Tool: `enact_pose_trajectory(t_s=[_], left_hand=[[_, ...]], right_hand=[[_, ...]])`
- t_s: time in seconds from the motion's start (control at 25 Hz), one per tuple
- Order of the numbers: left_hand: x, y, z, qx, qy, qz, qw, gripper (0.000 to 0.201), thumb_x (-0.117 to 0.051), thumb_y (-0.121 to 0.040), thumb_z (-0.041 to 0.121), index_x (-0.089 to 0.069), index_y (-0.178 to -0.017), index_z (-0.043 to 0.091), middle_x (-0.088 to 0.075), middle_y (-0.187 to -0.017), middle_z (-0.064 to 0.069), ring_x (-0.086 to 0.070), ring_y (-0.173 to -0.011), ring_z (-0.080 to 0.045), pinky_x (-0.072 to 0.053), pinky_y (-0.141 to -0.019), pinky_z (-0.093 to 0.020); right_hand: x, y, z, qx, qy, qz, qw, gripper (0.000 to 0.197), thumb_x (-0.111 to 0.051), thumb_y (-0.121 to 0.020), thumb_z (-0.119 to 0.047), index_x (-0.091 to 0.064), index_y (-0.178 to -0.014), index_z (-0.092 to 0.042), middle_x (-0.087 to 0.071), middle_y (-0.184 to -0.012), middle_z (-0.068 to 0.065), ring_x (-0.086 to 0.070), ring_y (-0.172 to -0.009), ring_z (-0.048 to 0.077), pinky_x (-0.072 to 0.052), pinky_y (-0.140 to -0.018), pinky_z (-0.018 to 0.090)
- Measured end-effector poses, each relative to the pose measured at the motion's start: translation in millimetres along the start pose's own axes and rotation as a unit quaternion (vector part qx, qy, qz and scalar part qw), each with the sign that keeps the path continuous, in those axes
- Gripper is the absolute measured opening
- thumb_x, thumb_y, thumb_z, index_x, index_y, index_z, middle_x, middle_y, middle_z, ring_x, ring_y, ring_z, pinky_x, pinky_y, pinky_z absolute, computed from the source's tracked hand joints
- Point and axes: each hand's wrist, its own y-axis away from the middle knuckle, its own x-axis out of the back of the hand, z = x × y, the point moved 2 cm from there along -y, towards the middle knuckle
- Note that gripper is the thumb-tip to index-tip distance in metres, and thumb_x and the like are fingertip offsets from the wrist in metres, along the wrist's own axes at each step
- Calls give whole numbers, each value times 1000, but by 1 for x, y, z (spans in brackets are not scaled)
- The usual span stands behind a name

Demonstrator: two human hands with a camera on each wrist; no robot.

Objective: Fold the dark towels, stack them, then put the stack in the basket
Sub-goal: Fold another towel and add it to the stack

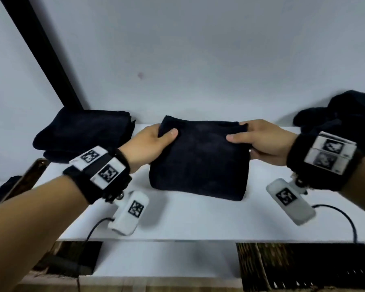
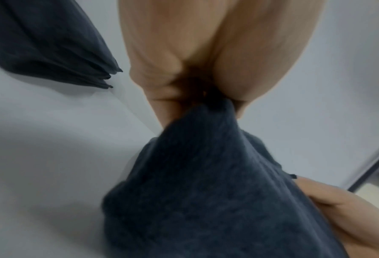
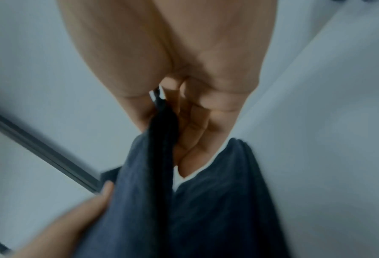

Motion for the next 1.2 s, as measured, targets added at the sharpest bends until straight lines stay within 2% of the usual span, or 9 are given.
enact_pose_trajectory(t_s=[0.16,0.32,0.44,0.6,0.68,0.76,0.8,0.96,1.2], left_hand=[[-5,-45,-19,70,-255,26,964,50,-43,-96,50,-51,-121,8,-63,-119,-10,-61,-107,-27,-50,-90,-36],[-23,-48,-20,87,-388,37,917,49,-38,-100,45,-40,-124,3,-57,-120,-18,-57,-106,-35,-40,-77,-34],[-33,-38,-12,62,-515,87,850,42,-42,-99,43,-37,-121,8,-60,-107,-13,-61,-93,-35,-37,-65,-35],[-41,-27,1,-178,-645,126,733,39,-64,-85,23,-49,-117,6,-57,-102,-11,-59,-83,-32,-35,-55,-35],[-42,-25,-4,-213,-606,24,766,35,-51,-94,30,-52,-122,9,-55,-116,-10,-55,-105,-31,-42,-81,-40],[-40,-19,-12,-104,-525,-89,840,45,-34,-101,38,-41,-140,16,-40,-145,-6,-32,-137,-23,-28,-111,-44],[-39,-17,-17,-59,-501,-113,856,50,-30,-102,41,-31,-147,19,-25,-156,-4,-15,-146,-19,-18,-117,-47],[-43,-20,-30,-4,-530,-145,836,59,-22,-101,49,-1,-154,30,10,-162,4,18,-148,-19,0,-119,-52],[-45,-26,-32,36,-506,-168,845,64,-25,-98,57,5,-152,40,19,-160,9,29,-143,-29,0,-118,-55]], right_hand=[[-2,-39,23,-75,78,49,993,23,-62,-92,-11,-64,-115,-8,-70,-105,8,-66,-83,18,-57,-79,41],[-2,-48,32,-111,111,65,985,24,-67,-89,-14,-64,-111,-5,-72,-103,12,-68,-83,24,-58,-64,35],[4,-44,34,-110,213,64,969,31,-73,-84,-28,-61,-102,-6,-72,-92,16,-72,-77,35,-61,-64,44],[2,-38,34,-98,264,78,956,39,-72,-82,-39,-57,-98,-8,-71,-79,13,-72,-69,37,-61,-65,49],[2,-36,31,-103,301,79,945,39,-69,-83,-45,-54,-93,-11,-72,-73,12,-72,-59,31,-62,-63,40],[0,-33,27,-111,343,83,929,39,-64,-84,-50,-51,-87,-13,-72,-65,11,-69,-51,27,-59,-56,31],[-1,-32,26,-112,358,85,923,40,-63,-85,-51,-51,-85,-13,-71,-63,12,-69,-50,27,-58,-54,30],[-2,-27,26,-144,384,69,910,52,-55,-86,-56,-63,-88,-5,-72,-63,13,-72,-57,29,-62,-61,35],[-10,-13,28,-205,280,50,936,57,-72,-81,-47,-63,-95,8,-72,-73,23,-71,-59,34,-62,-63,42]])
